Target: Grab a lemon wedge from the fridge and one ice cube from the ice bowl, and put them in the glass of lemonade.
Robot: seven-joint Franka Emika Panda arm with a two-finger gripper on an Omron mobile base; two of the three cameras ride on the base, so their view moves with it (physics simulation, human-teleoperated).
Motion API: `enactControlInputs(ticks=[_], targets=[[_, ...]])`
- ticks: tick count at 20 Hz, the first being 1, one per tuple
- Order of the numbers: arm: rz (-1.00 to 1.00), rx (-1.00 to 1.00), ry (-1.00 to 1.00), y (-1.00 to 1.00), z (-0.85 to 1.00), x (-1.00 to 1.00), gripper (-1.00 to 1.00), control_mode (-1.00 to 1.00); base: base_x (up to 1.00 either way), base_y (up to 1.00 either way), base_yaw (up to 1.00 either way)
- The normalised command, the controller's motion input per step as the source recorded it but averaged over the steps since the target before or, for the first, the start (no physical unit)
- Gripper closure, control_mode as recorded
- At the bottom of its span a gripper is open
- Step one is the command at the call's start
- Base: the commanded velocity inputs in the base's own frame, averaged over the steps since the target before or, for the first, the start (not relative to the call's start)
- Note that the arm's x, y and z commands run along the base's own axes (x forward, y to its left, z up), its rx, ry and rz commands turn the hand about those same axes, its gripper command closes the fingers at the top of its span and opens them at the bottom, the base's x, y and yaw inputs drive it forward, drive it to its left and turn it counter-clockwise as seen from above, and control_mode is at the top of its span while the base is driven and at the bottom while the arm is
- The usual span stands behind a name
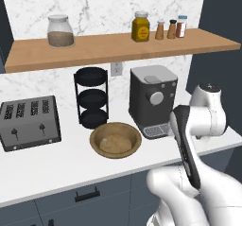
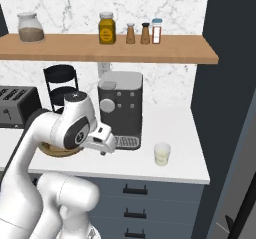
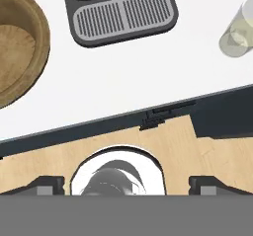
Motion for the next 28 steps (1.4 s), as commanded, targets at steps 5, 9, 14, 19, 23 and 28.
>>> enactControlInputs(ticks=[5, 9, 14, 19, 23, 28], targets=[[0.0, -0.03, 0.0, 0.27, 0.0, -0.3, -1.0, -1.0, 0.0, 0.0, 0.0], [0.0, 0.0, 0.0, 0.0, 0.0, 0.0, -1.0, -1.0, 0.0, 0.0, 0.0], [0.0, 0.0, -0.01, 0.0, 0.0, -0.35, -1.0, -1.0, 0.0, 0.0, 0.0], [0.0, 0.0, 0.0, 0.0, 0.0, 0.0, -1.0, 1.0, -0.8, -0.35, -0.18], [0.0, 0.0, 0.0, 0.0, 0.0, 0.0, -1.0, 1.0, 0.03, -0.4, -0.32], [0.0, 0.0, 0.0, 0.0, 0.0, 0.0, -1.0, 1.0, 0.75, -0.58, -0.51]])
